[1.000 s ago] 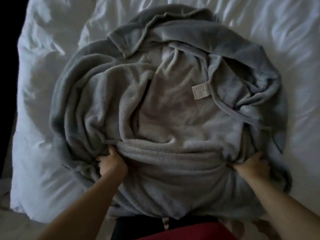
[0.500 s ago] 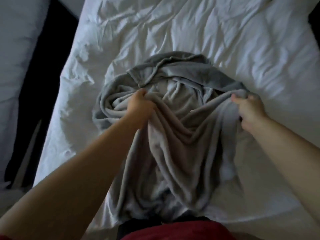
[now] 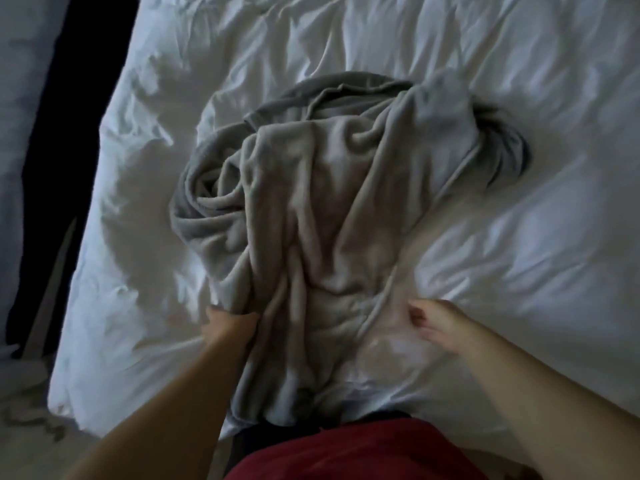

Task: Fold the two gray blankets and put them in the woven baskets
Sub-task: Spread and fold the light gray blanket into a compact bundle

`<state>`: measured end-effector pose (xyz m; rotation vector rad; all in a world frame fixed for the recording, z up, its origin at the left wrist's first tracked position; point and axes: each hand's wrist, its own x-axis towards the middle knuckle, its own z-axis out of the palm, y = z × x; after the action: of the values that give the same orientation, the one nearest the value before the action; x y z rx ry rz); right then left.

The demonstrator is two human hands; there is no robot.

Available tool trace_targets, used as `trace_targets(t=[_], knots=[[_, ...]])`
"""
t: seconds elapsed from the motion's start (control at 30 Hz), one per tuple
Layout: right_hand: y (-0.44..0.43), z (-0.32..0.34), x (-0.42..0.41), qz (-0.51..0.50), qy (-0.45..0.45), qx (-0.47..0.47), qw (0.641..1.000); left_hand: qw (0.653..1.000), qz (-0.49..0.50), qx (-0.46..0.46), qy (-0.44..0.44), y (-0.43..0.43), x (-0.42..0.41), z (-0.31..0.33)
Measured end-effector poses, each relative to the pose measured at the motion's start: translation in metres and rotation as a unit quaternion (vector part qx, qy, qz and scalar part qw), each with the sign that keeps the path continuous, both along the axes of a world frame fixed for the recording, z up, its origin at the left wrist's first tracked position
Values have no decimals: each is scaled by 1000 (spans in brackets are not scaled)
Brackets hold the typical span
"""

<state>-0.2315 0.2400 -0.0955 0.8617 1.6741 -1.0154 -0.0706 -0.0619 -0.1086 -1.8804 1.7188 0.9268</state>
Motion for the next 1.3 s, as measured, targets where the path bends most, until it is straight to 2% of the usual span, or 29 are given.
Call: trace_targets(t=[0.1, 0.17, 0.27, 0.33, 0.4, 0.47, 0.5, 0.53, 0.6, 0.63, 0.67, 0.7, 0.77, 0.8, 0.9, 1.0, 1.07, 1.13, 1.17, 1.3], knots=[[-19, -11, 19, -31, 59, -21, 998, 997, -70, -10, 37, 10, 7, 3], [-39, -8, 24, -43, 40, -65, 996, 995, -89, 9, 46, 12, 0, 12], [-68, 1, 29, -34, 6, -97, 995, 987, -120, 101, 26, 13, -18, 41], [-85, 19, 28, -36, 4, -127, 991, 975, -76, 198, 68, 14, -30, 70], [-98, 50, 21, -73, 28, -161, 984, 938, 20, 306, 160, 15, -42, 104], [-102, 94, 10, -144, 38, -231, 961, 877, 111, 375, 279, 11, -51, 141], [-99, 119, 4, -174, 42, -276, 944, 834, 153, 388, 363, 7, -54, 160], [-95, 145, -1, -206, 53, -320, 923, 775, 203, 386, 458, 2, -55, 180], [-84, 196, -6, -281, 103, -418, 858, 594, 331, 381, 626, -11, -53, 217], [-78, 219, -6, -311, 130, -457, 823, 514, 381, 376, 670, -15, -50, 231], [-73, 239, -3, -329, 151, -485, 796, 480, 399, 377, 684, -17, -47, 243], [-70, 256, 2, -334, 166, -503, 779, 500, 386, 386, 672, -13, -43, 254], [-70, 278, 19, -327, 158, -523, 771, 591, 325, 429, 601, 2, -35, 265], [-73, 284, 31, -326, 138, -522, 777, 620, 299, 465, 556, 14, -28, 268], [-80, 292, 67, -299, 95, -507, 803, 630, 266, 570, 455, 55, -5, 270], [-79, 300, 88, -313, 76, -508, 799, 697, 187, 567, 398, 93, 11, 256], [-76, 307, 98, -351, 45, -536, 766, 745, 159, 551, 342, 116, 24, 246], [-72, 313, 107, -369, -5, -594, 715, 724, 173, 593, 307, 132, 36, 241], [-72, 315, 112, -369, -16, -607, 704, 701, 171, 618, 313, 137, 38, 241], [-65, 316, 127, -386, 17, -586, 712, 639, 235, 597, 425, 142, 37, 249]])
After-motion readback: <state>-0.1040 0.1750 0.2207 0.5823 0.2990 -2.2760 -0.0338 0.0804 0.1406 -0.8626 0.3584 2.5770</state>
